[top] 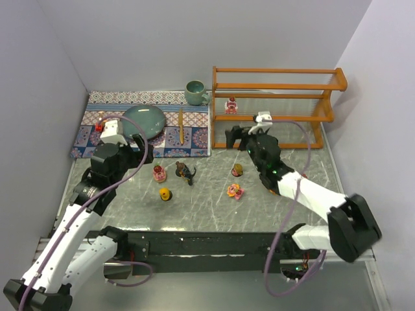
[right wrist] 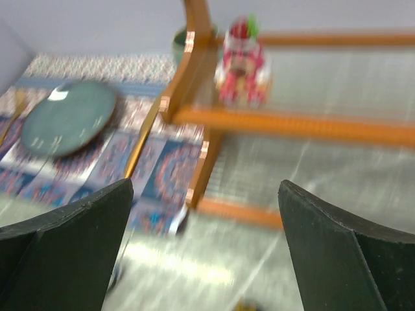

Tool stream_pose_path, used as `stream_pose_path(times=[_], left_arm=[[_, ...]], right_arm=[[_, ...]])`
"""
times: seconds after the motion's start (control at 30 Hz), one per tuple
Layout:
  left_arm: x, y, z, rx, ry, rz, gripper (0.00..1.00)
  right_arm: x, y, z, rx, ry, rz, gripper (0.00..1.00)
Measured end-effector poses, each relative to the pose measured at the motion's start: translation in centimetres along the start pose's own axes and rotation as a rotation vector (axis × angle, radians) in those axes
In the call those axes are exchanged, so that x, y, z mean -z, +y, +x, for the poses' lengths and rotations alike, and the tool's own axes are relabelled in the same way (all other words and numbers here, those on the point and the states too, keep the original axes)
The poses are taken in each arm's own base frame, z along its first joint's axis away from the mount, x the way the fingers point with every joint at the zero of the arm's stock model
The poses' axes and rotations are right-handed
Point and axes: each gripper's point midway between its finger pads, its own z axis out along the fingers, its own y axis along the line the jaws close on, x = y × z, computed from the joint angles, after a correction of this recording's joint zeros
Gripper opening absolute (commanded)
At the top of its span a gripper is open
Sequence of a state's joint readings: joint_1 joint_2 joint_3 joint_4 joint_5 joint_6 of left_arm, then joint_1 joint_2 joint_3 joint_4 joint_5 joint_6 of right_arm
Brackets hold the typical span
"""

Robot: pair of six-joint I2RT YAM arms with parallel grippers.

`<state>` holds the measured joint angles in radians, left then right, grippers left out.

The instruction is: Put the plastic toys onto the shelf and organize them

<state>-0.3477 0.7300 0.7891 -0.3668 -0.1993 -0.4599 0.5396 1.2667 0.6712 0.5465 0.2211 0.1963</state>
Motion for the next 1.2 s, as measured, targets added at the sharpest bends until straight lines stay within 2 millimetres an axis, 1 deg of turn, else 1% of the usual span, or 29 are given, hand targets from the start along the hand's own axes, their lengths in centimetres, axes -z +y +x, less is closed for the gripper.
stream_pose_path(times=[0.17,0.33,0.57,0.67,0.77,0.83,0.93,1.07,1.1,1.2], left_arm=[[-0.6,-0.6,1.0,-0.004,0.049,0.029,0.97],[-1.2,-0.6,2.3,-0.011,0.105,0.035,0.97],[-1.5,-0.3,3.6,-0.015,0.147,0.029,0.97],[-1.6,-0.2,4.0,-0.017,0.161,0.026,0.97],[-1.7,-0.2,4.2,-0.017,0.168,0.025,0.97],[-1.7,-0.2,4.2,-0.017,0.169,0.028,0.97],[-1.7,-0.3,4.2,-0.015,0.171,0.03,0.97],[-1.7,-0.4,4.3,-0.014,0.176,0.041,0.97],[-1.7,-0.4,4.3,-0.014,0.177,0.043,0.97],[-1.6,-0.6,4.3,-0.013,0.181,0.051,0.97]], right_arm=[[3.8,0.1,2.1,-0.03,0.135,-0.039,1.0],[7.1,0.5,4.3,-0.032,0.289,-0.085,1.0],[12.0,0.9,10.7,0.01,0.616,-0.1,0.98],[13.5,1.7,12.4,0.057,0.741,-0.11,0.94],[14.0,2.6,13.4,0.098,0.83,-0.122,0.9],[13.9,2.9,13.9,0.126,0.88,-0.12,0.86],[13.6,2.7,14.6,0.178,0.95,-0.106,0.82],[13.8,2.1,15.4,0.249,1.031,-0.102,0.77],[13.8,2.0,15.6,0.263,1.047,-0.104,0.74],[14.0,1.7,16.1,0.311,1.095,-0.114,0.68]])
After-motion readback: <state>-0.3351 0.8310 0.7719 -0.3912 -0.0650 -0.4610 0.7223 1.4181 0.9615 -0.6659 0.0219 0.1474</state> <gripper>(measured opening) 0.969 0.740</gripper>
